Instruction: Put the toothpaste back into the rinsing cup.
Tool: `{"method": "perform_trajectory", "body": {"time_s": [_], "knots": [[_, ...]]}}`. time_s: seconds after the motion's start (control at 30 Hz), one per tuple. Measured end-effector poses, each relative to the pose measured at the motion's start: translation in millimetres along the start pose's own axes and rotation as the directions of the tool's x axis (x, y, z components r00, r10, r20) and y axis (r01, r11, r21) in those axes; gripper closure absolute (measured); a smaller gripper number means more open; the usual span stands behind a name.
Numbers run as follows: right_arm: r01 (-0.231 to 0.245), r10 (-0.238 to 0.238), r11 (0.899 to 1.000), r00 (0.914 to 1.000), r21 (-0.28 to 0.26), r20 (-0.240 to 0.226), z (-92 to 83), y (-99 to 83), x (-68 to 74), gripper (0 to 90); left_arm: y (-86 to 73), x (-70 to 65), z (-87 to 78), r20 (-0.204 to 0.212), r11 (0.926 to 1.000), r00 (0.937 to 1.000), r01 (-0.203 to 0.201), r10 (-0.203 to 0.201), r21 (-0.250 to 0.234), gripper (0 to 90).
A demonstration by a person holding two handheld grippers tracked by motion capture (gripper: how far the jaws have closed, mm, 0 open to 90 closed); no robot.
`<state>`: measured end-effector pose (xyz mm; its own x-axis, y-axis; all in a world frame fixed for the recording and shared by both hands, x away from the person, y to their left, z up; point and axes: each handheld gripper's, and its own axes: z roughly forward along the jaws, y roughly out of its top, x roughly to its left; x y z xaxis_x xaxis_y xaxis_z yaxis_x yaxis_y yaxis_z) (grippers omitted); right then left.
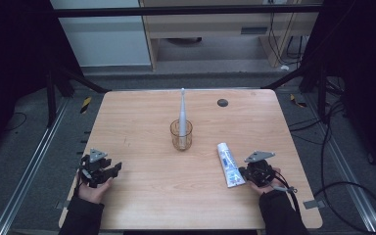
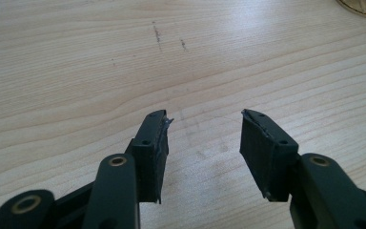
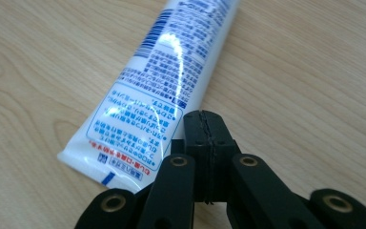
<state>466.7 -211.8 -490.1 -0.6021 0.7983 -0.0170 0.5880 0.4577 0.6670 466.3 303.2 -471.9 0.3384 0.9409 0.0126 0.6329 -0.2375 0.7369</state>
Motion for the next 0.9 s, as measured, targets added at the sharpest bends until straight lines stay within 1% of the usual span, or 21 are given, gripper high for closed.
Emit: {"method": "perform_trajectory", "body": {"time_s": [0.03,0.27,0.4,0.57,0.67,0.7,0.83,0.9], "knots": [[0.008,-0.008,1.0,1.0,-0.002,-0.005,0.1,0.1,2.0,90.0,0.1,0.3,-0.3,0.0,1.0,1.0,0.001,-0.001,0.0,51.6],[0.025,-0.026,0.999,0.998,-0.024,-0.058,-3.0,1.6,19.4,90.0,0.0,0.2,-0.1,-0.002,1.0,1.0,0.002,-0.002,0.001,51.6],[0.036,-0.038,0.999,0.9955,-0.025,-0.087,-1.1,3.2,27.6,90.0,0.0,0.3,-0.1,-0.003,1.0,1.0,0.002,-0.002,0.001,51.5],[0.045,-0.048,0.998,0.9926,-0.032,-0.112,3.7,7.2,36.7,90.0,0.2,-0.9,0.4,-0.003,1.0,1.0,-0.002,0.002,0.003,51.5],[0.051,-0.054,0.998,0.9916,-0.033,-0.117,6.4,9.6,41.0,90.0,0.1,-1.5,0.5,-0.002,1.0,1.0,-0.004,0.004,0.003,51.5],[0.053,-0.057,0.998,0.9904,-0.035,-0.126,7.3,10.2,41.7,90.0,0.0,-1.5,0.5,-0.002,1.0,1.0,-0.005,0.005,0.004,51.5],[0.056,-0.061,0.998,0.9901,-0.037,-0.126,9.8,12.9,44.5,90.0,-0.1,-1.4,0.4,-0.003,1.0,1.0,-0.006,0.006,0.002,51.5],[0.05,-0.055,0.998,0.9903,-0.044,-0.127,11.9,14.4,45.5,90.0,-0.1,-1.4,0.8,-0.002,1.0,1.0,-0.005,0.005,0.003,51.5]]}}
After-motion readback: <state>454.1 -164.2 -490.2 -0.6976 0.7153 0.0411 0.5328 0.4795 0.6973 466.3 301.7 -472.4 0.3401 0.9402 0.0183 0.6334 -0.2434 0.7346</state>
